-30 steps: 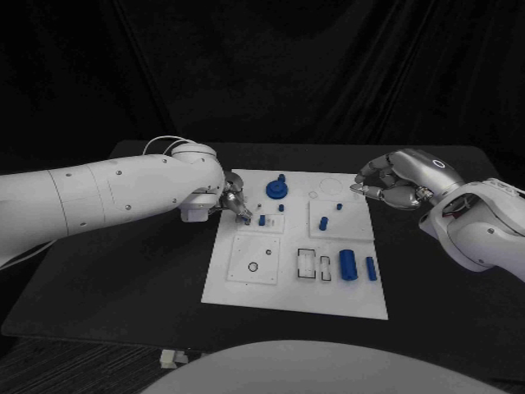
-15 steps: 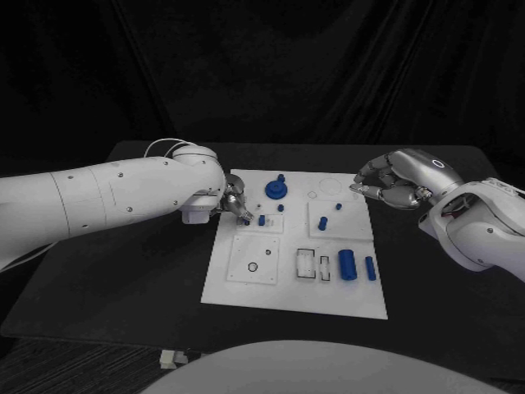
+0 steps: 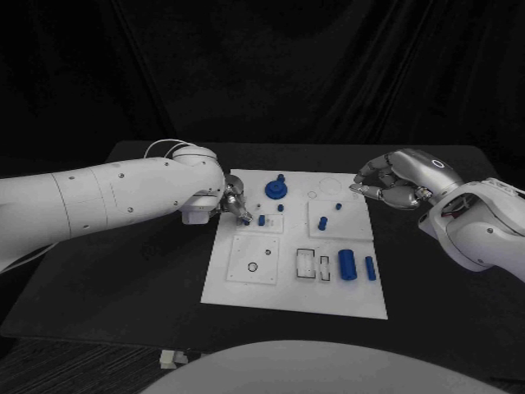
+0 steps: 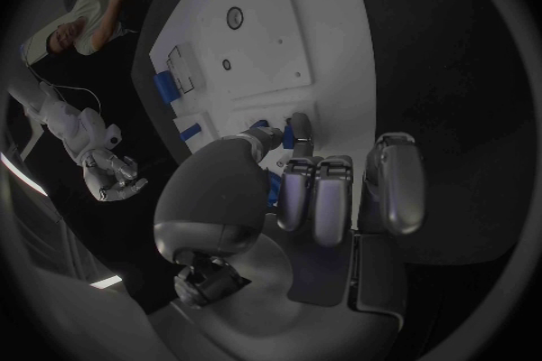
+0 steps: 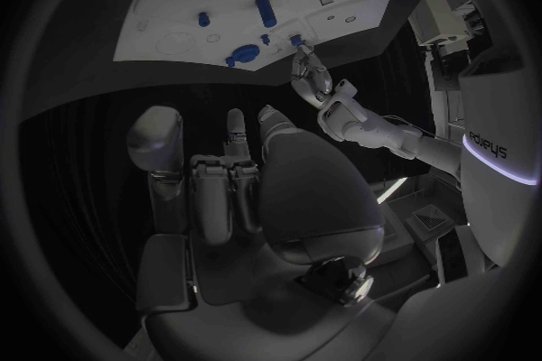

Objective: Assemble the parts on the task board

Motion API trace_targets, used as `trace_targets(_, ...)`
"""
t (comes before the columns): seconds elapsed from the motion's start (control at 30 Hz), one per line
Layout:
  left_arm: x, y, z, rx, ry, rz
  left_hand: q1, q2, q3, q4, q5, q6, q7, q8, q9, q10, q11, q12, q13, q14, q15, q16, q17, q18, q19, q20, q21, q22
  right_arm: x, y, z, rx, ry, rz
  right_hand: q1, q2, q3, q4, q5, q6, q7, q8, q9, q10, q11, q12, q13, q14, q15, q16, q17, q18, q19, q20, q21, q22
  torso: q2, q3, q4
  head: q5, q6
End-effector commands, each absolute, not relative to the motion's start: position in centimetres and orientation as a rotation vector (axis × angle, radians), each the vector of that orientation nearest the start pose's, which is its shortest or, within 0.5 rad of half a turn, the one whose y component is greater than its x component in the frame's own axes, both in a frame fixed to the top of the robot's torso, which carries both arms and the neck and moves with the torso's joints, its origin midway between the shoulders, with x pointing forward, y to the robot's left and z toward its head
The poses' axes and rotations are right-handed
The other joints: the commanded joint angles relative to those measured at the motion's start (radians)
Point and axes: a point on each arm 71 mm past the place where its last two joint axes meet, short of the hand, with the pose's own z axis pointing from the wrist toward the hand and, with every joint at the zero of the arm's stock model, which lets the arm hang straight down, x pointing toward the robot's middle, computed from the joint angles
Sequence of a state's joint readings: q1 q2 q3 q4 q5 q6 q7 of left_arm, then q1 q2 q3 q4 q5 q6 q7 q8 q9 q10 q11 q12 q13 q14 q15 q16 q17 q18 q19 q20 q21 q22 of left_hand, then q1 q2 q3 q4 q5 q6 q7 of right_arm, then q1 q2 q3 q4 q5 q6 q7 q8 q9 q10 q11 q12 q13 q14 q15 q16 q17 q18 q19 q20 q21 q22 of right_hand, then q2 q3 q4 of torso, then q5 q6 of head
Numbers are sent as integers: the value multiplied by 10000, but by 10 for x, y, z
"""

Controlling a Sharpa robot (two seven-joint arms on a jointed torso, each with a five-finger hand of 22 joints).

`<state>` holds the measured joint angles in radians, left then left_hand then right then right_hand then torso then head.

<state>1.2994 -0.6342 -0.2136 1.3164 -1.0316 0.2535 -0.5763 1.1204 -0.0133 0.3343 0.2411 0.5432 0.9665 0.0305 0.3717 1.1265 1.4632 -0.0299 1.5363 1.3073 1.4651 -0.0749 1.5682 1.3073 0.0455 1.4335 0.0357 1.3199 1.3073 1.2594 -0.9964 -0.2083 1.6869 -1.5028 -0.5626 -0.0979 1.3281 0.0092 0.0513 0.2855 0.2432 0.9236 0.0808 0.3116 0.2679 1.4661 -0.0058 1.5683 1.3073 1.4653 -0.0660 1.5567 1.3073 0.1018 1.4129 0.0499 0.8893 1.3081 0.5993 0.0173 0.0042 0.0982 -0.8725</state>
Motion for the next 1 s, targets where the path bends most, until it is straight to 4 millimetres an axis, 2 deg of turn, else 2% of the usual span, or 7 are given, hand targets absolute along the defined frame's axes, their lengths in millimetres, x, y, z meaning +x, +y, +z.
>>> trace_targets(0.03,498,180,-254,-358,25045,-2225,-10,-78,16,-26,-65,-26,1,5,15,741,-44,-55,2331,1056,-42,26,2635,152,-60,-15,-48,1801,439,-230,-189,-1527,15235,6276,-25,78,-15,-38,53,33,47,-13,-12,1047,92,25,2634,980,48,-59,2333,136,-67,-28,-51,1043,0,0,1,11,-2)
trace_targets(0.7,496,181,-258,-461,25020,-2292,-61,-120,-1,-38,-201,-26,9,-4,19,725,-37,-73,2317,1056,-35,26,2635,158,-74,-10,-82,1796,439,-230,-190,-1527,15284,6266,-29,80,-17,-35,50,36,48,-13,-12,1047,95,25,2634,982,49,-55,2340,138,-70,-28,-67,1039,-4,1,5,39,-2)
trace_targets(0.77,496,181,-258,-474,25007,-2301,-180,-102,-40,-2,-651,-10,15,-21,20,718,-28,-80,2311,1056,-24,26,2635,158,-75,2,-102,1799,439,-230,-191,-1527,15287,6264,-29,80,-17,-35,50,36,48,-13,-12,1047,95,25,2634,982,49,-55,2340,138,-70,-28,-67,1039,-2,-1,5,21,-2)
trace_targets(0.87,497,182,-258,-508,24980,-2304,-435,-57,-216,150,-1764,-25,51,-107,-21,714,2,-84,2306,1056,1,26,2635,163,-82,23,-148,1799,439,-230,-191,-1526,15300,6259,-29,80,-17,-35,50,36,48,-13,-12,1047,95,25,2634,982,49,-55,2340,138,-70,-28,-67,1039,0,-3,0,16,-2)
trace_targets(0.93,497,182,-258,-529,24971,-2295,-521,-44,-282,215,-1994,-65,81,-210,-102,708,24,-90,2301,1056,16,26,2635,167,-90,35,-177,1794,439,-230,-191,-1524,15310,6254,-29,80,-17,-35,50,36,48,-13,-12,1047,95,25,2634,982,49,-55,2340,138,-70,-28,-67,1039,0,0,1,26,-2)
trace_targets(1.0,498,182,-258,-537,24972,-2287,-714,-25,-470,362,-2695,-66,148,-487,-419,705,85,-90,2299,1056,64,26,2635,169,-95,78,-214,1791,439,-230,-191,-1523,15317,6252,-25,90,-16,-36,51,41,47,-12,-13,1047,97,25,2634,978,51,-65,2325,140,-72,-26,-86,1035,-2,3,0,28,-2)
